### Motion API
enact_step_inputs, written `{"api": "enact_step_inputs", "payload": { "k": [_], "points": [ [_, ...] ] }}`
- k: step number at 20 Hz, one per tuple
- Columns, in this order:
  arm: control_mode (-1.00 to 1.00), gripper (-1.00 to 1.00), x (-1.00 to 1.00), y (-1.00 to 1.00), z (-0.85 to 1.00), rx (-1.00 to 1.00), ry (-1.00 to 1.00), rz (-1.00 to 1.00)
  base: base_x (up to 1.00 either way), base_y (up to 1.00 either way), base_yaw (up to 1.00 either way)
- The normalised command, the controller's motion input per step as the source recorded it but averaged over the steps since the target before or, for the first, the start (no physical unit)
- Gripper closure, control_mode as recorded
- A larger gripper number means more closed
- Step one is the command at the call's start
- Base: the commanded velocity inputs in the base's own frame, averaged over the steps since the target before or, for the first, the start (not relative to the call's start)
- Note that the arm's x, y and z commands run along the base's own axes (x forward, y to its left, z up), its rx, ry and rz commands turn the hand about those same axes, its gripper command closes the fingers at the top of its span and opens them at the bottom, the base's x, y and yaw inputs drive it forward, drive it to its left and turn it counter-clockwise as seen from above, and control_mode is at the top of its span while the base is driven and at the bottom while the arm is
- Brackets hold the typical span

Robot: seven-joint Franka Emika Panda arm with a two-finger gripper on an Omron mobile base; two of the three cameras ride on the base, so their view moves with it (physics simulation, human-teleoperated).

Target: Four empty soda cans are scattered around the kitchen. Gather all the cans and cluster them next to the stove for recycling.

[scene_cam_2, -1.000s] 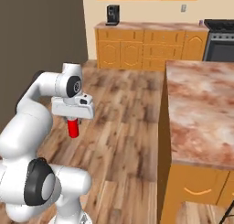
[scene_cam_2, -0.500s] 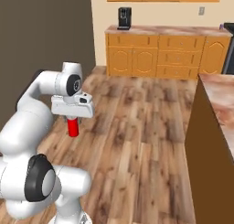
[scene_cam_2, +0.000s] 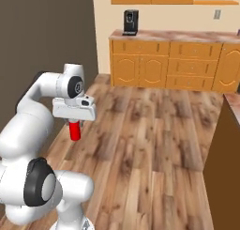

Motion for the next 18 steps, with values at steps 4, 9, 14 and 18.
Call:
{"api": "enact_step_inputs", "payload": {
  "k": [4, 9, 14, 18],
  "points": [
    [1.00, 1.00, 0.00, 0.00, 0.00, 0.00, 0.00, 0.00, 1.00, -0.25, 0.01],
    [1.00, 1.00, 0.00, 0.00, 0.00, 0.00, 0.00, 0.00, 1.00, -0.39, 0.01],
    [1.00, 1.00, 0.00, 0.00, 0.00, 0.00, 0.00, 0.00, 1.00, -0.44, 0.01],
    [1.00, 1.00, 0.00, 0.00, 0.00, 0.00, 0.00, 0.00, 1.00, -0.39, 0.00]
  ]
}}
